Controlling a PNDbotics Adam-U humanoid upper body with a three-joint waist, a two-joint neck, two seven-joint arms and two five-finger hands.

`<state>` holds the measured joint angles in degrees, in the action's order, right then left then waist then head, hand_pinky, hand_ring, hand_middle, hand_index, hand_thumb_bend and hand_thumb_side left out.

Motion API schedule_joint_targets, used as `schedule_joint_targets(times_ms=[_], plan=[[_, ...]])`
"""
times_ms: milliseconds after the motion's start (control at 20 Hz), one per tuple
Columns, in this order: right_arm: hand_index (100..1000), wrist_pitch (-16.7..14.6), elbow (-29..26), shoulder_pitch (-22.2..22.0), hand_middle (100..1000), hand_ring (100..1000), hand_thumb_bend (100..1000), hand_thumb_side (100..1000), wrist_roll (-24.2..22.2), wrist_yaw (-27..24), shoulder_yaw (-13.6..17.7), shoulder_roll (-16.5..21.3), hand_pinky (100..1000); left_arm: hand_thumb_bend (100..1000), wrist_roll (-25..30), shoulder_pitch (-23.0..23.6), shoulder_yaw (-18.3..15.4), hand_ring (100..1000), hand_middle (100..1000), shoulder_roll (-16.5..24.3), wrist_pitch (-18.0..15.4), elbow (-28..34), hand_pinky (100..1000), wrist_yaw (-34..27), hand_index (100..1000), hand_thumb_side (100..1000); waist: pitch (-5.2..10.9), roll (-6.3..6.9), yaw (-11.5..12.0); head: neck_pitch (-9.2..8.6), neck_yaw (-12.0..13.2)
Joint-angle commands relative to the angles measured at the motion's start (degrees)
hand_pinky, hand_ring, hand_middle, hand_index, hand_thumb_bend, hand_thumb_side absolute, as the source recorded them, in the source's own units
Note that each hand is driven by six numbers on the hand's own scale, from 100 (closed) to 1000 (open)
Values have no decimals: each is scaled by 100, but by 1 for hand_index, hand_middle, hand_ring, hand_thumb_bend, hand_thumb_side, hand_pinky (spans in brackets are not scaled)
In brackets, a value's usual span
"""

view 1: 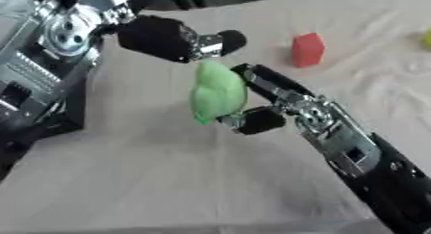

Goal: Pick up the objects with one hand, pass them to the other hand, and then place them into the box on the other side of the table.

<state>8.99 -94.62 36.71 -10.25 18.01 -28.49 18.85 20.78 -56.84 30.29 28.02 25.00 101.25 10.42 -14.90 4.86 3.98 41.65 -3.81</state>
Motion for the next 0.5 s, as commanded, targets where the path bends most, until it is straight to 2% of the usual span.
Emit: schedule_joint_targets(times_ms=[50,500], plan=[[685,-11,60,140,603,761,100,161,152,109,-40,-107,755,505,73,-168,31,735,716,-39,79,-50,767,72,819,507,171,-19,10,21,-40],[684,-153,353,282,604,760,100,147,176,390,-143,-347,756,503,630,-371,320,753,736,-279,302,-717,779,473,827,523,174,-8,7,69,-51]])
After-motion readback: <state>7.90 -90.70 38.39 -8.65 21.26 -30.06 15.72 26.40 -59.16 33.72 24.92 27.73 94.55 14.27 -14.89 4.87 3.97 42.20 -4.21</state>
